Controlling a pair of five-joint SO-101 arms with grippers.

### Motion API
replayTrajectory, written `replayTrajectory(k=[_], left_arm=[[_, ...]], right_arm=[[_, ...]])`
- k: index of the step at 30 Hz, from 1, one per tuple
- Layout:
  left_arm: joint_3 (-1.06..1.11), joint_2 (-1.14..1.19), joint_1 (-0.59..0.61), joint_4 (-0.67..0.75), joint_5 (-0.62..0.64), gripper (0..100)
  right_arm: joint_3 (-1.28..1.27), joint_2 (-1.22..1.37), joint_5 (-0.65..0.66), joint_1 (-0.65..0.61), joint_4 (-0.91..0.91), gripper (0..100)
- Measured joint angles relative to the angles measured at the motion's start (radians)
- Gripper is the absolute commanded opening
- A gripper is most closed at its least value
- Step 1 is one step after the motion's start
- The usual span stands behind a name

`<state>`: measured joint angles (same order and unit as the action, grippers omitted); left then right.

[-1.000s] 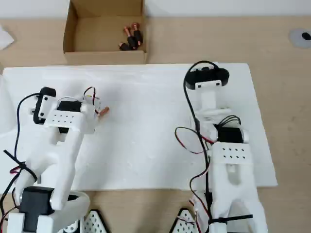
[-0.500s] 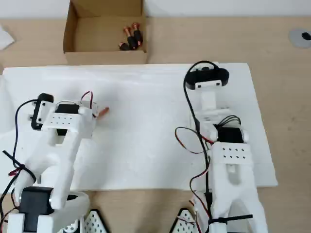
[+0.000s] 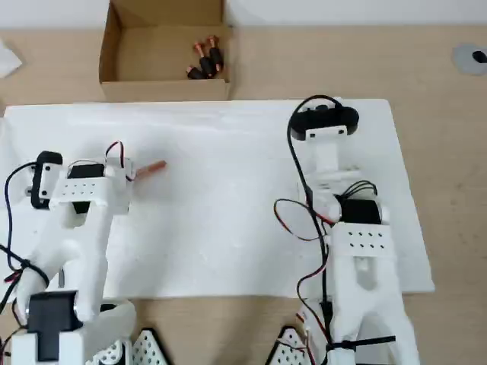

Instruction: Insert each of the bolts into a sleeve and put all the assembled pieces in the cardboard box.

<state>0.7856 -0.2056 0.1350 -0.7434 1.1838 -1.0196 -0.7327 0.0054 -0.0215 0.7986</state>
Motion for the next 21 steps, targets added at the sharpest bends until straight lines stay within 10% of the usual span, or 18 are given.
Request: replayTrajectory(k=[8,21], left_arm=[[-0.069,0.163,0.003,0.029,-0.015,0],[-0.539,0.404,0.000,-0.471,-0.198,1]], right_arm=[[0.000,0.000,0.000,0.000,0.000,0.9],[0.000,0.000,-0.003,0.000,0.000,0.9]])
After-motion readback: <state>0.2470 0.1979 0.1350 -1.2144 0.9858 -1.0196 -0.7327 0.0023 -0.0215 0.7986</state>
